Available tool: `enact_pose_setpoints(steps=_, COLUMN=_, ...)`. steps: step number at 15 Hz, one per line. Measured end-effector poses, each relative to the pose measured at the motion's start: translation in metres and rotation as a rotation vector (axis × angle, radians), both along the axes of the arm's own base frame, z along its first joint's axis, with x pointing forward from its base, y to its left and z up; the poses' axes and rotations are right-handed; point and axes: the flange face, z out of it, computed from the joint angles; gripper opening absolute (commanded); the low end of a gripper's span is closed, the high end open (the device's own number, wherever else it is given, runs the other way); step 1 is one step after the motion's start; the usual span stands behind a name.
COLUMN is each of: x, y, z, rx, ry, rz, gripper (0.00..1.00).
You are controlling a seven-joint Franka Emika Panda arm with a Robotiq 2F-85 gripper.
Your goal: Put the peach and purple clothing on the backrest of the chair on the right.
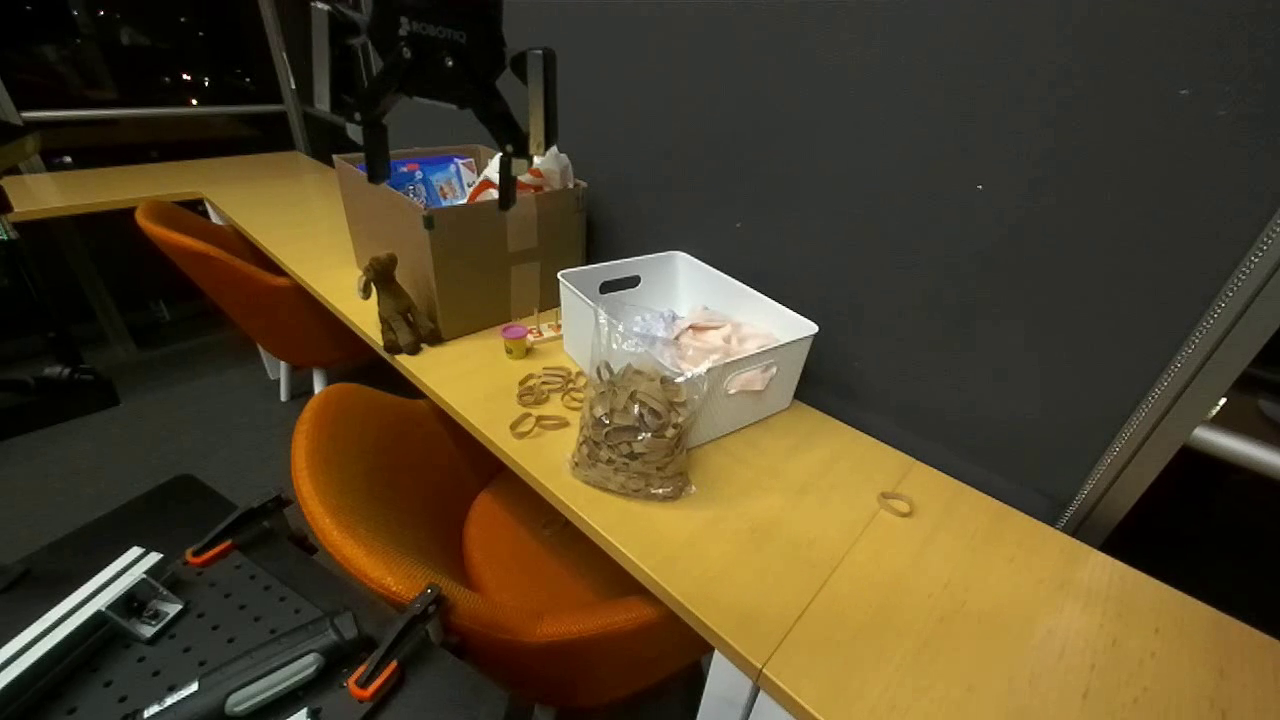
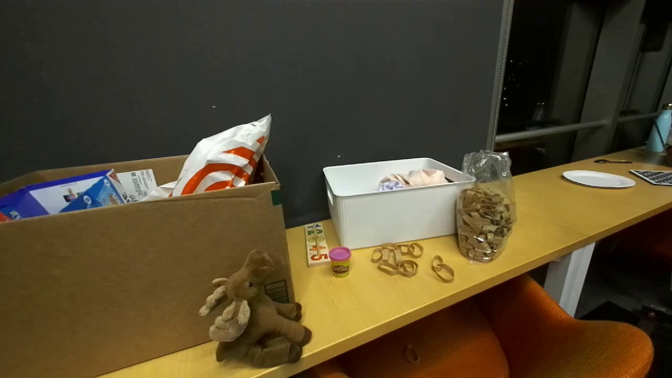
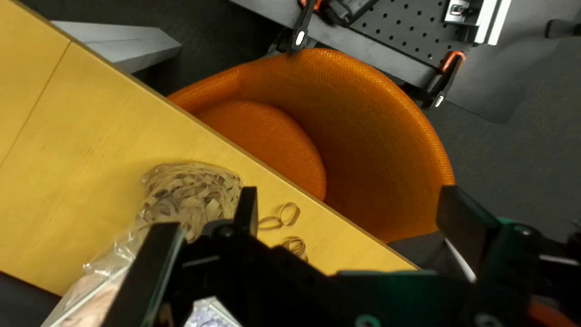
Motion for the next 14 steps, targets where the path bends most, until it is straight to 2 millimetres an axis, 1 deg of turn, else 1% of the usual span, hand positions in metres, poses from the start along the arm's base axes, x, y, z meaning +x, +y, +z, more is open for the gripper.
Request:
enact_pose_setpoints(steps=2, x=0.024, y=0.01, z=0.004, rx=-0.045, ry=-0.046, rz=0.047, gripper=1.0)
enact_pose_setpoints(steps=5, x=0.067, y=0.028, z=0.013, rx=-0.097, ry=-0.124, rz=0.124, gripper=1.0)
enact_pose_setpoints(steps=7, x=0.098, y=0.03, z=0.012, rx=-0.121, ry=-0.15, rz=0.179, gripper=1.0)
enact_pose_setpoints(steps=8, x=0.114, y=0.027, z=0.009, rx=-0.129, ry=-0.148, rz=0.208, gripper=1.0)
enact_pose_setpoints(steps=10, x=0.144, y=0.014, z=-0.002, rx=-0.138, ry=-0.142, rz=0.259, gripper=1.0)
enact_pose_setpoints(steps=14, x=0.2, y=-0.022, z=-0.031, rx=-0.157, ry=-0.134, rz=0.321, gripper=1.0)
